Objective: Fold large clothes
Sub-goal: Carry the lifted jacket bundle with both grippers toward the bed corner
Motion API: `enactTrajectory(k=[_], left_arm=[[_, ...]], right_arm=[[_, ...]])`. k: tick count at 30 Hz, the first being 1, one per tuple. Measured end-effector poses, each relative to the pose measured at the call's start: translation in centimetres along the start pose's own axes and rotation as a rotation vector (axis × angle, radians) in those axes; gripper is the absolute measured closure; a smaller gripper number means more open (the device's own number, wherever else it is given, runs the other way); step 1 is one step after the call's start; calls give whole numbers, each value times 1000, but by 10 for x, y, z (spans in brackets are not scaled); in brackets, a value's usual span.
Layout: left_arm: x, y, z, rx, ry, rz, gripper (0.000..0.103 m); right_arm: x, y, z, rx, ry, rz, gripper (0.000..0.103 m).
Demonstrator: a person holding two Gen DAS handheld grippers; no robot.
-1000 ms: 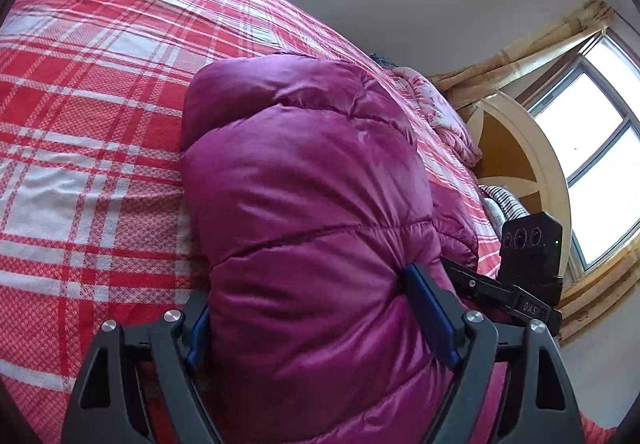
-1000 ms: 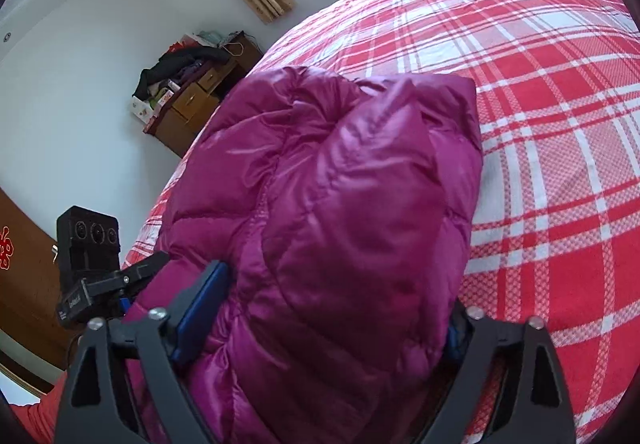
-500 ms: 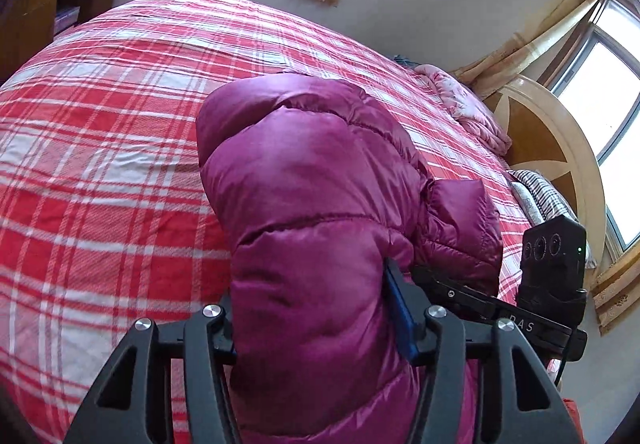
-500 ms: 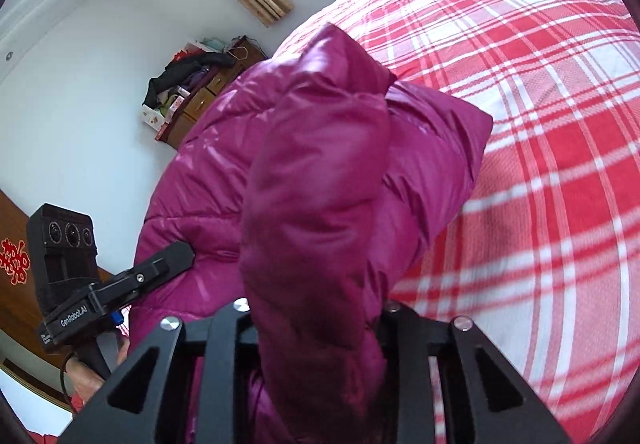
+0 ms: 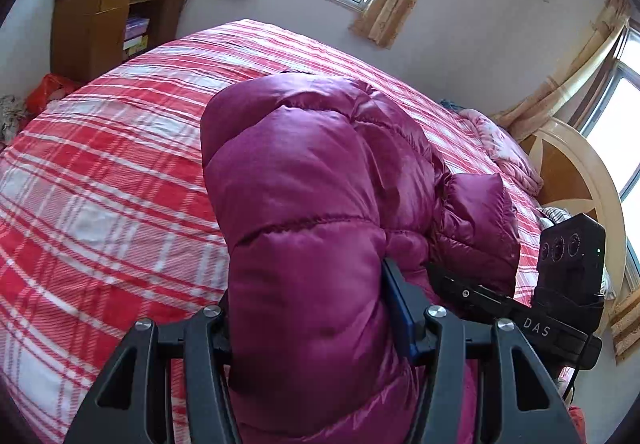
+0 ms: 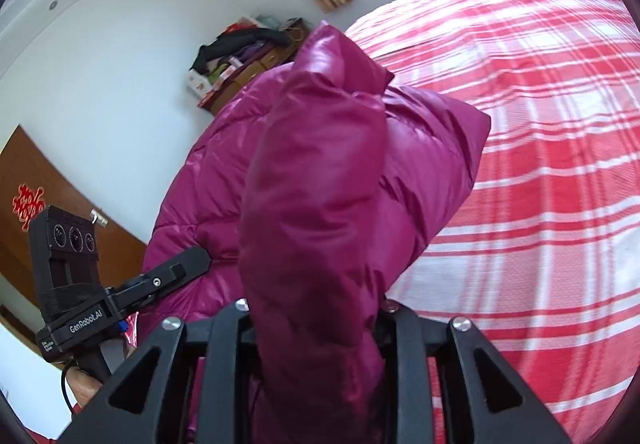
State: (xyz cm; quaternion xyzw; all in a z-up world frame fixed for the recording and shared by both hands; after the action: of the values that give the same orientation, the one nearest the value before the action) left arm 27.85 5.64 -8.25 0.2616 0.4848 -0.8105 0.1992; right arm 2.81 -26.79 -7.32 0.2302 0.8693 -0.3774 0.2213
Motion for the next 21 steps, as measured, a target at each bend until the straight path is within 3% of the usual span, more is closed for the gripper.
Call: enactTrajectory(k=[13,21], left_arm=[[4,-81,-120,-155,-144,118,46],[-17,-108,-180,-339,-161,193,46]], right_arm=[[-21,113,-85,-146,-183,-126,74],[-32,196,-133,-239,-265,-157,74]])
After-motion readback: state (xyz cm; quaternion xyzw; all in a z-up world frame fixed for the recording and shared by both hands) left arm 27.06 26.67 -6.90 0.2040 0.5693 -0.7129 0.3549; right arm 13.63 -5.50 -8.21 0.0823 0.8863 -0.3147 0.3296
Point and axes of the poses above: each gripper's, at about its wrist camera, not at the fingertips, and y roughly the way its jaws point, z to its right, x to its underside, the point moved 1 cm from there along y, roughly the way its jaws point, and after that the axes turned 4 degrees about -x, right-handed, at the moved point
